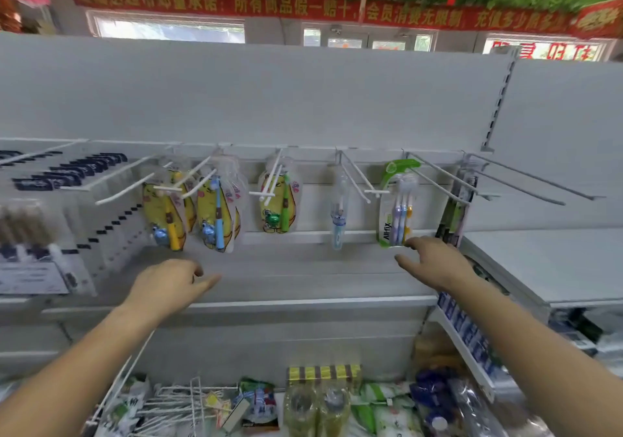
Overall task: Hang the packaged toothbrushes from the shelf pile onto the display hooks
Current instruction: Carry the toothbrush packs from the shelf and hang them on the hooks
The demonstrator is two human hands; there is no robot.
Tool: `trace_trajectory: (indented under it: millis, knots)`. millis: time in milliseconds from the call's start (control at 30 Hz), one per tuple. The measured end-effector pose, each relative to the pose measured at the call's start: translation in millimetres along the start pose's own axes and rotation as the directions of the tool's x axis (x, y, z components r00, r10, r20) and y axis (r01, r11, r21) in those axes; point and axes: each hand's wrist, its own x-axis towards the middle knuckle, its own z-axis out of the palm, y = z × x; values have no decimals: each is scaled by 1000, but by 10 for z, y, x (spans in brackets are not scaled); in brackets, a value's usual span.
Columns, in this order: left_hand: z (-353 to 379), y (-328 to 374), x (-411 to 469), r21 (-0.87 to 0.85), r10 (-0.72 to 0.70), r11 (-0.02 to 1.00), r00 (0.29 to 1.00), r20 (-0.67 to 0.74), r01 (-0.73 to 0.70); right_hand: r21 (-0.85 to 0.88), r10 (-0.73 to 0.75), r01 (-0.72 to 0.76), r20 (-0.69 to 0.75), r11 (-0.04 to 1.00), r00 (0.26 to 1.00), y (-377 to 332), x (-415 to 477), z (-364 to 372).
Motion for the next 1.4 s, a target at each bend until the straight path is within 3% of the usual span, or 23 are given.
trace_trajectory:
  millis: [133,267,567,667,767,967,1133,1400]
  knots:
    - [-25,681,-237,-21,248,969,969,11,-247,20,-104,105,-36,994,994,-230,-740,-123]
    - [-61,1390,-512,-109,467,883,880,85,-457,10,-56,56,-20,998,998,-250,-1487,-165]
    - [68,3111,-941,-196,832,549,554,33,-812,-48,170,-167,63,985,983,495,-2803,-428]
    - [21,3841,-1193,-198,905,419,425,9,-886,-63,255,-252,58,966,965,907,-3221,-609]
    - [-114,4577,-1542,-208,936,344,353,-5,-916,-63,339,-336,53,940,939,1408,-3627,-806]
    - [-372,6057,-2142,-175,960,252,269,-79,-952,-99,442,-440,-2,892,897,2600,-4263,-1185]
    - [-490,6919,-2292,-141,952,262,279,-123,-955,-129,489,-485,4,865,872,3425,-4540,-1467]
    - [-466,7932,-2020,-103,957,272,280,-75,-957,-116,492,-490,-11,864,870,4594,-4366,-1472]
